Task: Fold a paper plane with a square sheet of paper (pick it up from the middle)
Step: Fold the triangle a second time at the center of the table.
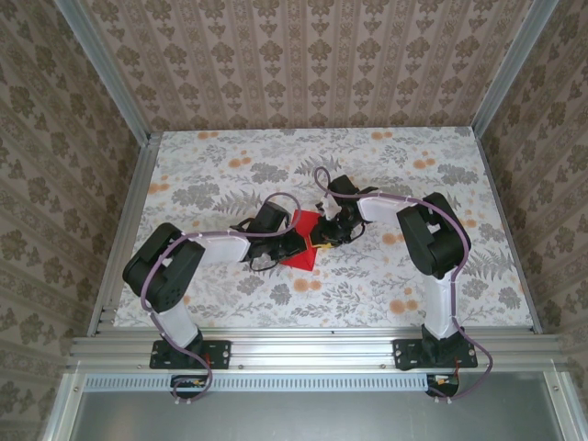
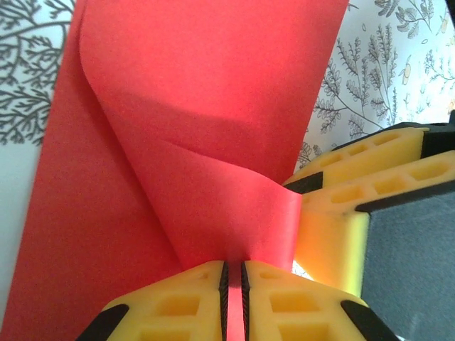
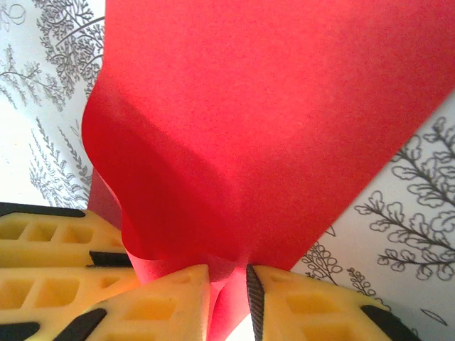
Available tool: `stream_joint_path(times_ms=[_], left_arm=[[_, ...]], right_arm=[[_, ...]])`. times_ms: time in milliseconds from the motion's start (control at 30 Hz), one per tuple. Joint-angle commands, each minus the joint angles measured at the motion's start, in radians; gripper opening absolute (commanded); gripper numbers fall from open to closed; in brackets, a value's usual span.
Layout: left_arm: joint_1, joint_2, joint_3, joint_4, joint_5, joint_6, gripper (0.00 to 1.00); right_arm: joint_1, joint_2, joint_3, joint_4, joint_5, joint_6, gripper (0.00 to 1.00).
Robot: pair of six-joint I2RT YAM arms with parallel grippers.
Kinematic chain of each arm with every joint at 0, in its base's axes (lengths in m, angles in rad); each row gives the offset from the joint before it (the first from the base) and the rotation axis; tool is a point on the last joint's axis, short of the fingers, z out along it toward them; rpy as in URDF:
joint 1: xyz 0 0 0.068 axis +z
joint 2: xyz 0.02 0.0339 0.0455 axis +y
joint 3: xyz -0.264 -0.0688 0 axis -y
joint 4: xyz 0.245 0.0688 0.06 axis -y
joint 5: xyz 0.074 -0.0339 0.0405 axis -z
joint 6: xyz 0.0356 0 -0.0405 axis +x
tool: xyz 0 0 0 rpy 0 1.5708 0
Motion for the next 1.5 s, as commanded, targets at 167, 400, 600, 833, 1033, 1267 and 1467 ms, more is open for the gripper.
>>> stream_joint_path(times_ms=[167,400,600,833,1033,1267,1467], left_arm=[[0.006,0.001,0.007,-0.038,-0.030,0.003,0.16],[0.006,0.011,0.014,-0.058,-0.039,0.001,0.16],[0.006,0.018,0.026,-0.057,-0.031,0.005,0.16],[0.004,0.030,0.046,-0.079,-0.024,0.016,0.23],[0.000,0.030,0.077,-0.153,-0.050,0.039,0.30],[-0.009,0.045,0.109,-0.206,-0.061,0.058,0.36],[-0.013,0.067,0.145,-0.256,-0.070,0.066,0.38]], right_arm=[[-0.029,-0.013,-0.075,0.038,0.032,0.047,0.32],[-0.058,-0.036,-0.130,0.135,-0.058,0.090,0.44],[-0.063,-0.041,-0.146,0.166,-0.077,0.104,0.50],[-0.065,-0.040,-0.158,0.180,-0.084,0.107,0.53],[-0.084,-0.051,-0.187,0.241,-0.125,0.138,0.54],[-0.108,-0.060,-0.226,0.326,-0.163,0.196,0.60],[-0.118,-0.066,-0.247,0.367,-0.179,0.222,0.65]])
